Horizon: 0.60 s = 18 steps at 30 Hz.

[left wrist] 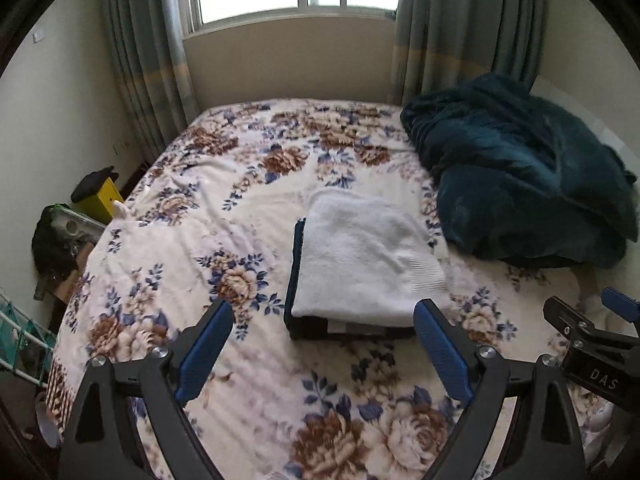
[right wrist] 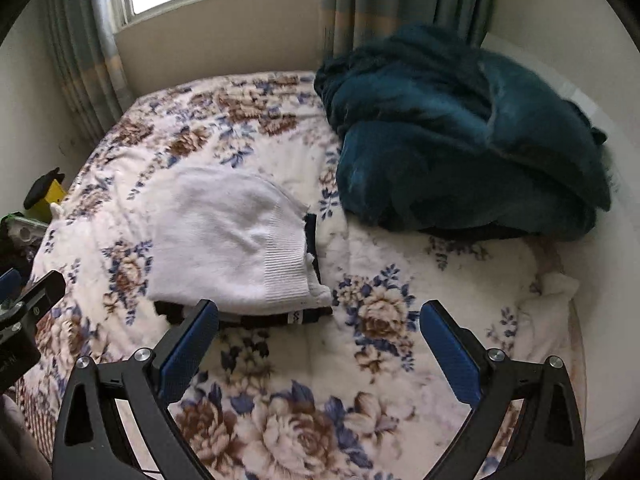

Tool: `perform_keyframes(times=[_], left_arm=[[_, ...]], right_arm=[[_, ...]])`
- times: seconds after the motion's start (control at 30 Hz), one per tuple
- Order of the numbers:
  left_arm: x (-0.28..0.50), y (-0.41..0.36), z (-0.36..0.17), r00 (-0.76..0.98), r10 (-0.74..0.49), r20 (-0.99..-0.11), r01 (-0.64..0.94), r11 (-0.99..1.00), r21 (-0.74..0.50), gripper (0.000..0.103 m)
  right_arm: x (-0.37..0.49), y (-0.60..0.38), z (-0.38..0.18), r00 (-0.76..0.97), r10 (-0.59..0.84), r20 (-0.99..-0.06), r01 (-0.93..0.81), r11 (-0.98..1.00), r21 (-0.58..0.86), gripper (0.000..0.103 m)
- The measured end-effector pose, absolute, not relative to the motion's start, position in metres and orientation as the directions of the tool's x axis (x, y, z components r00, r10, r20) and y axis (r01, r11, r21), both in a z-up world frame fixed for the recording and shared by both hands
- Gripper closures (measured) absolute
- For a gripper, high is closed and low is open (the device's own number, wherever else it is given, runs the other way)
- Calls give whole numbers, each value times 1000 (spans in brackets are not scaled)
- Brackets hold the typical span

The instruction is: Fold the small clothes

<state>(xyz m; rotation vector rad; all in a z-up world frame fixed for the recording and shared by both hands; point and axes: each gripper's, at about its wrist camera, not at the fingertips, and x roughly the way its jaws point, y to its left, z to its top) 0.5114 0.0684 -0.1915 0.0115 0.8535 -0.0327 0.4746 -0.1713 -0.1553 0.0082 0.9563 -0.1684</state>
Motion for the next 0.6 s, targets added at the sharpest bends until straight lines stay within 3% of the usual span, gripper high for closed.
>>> perform_keyframes(times=[0.6], left_arm=[[332,80,-42,750,7,-661,3,1000,14,11]], right_arm=[[241,-147,68,737,-84,-671,73,996,-44,1]])
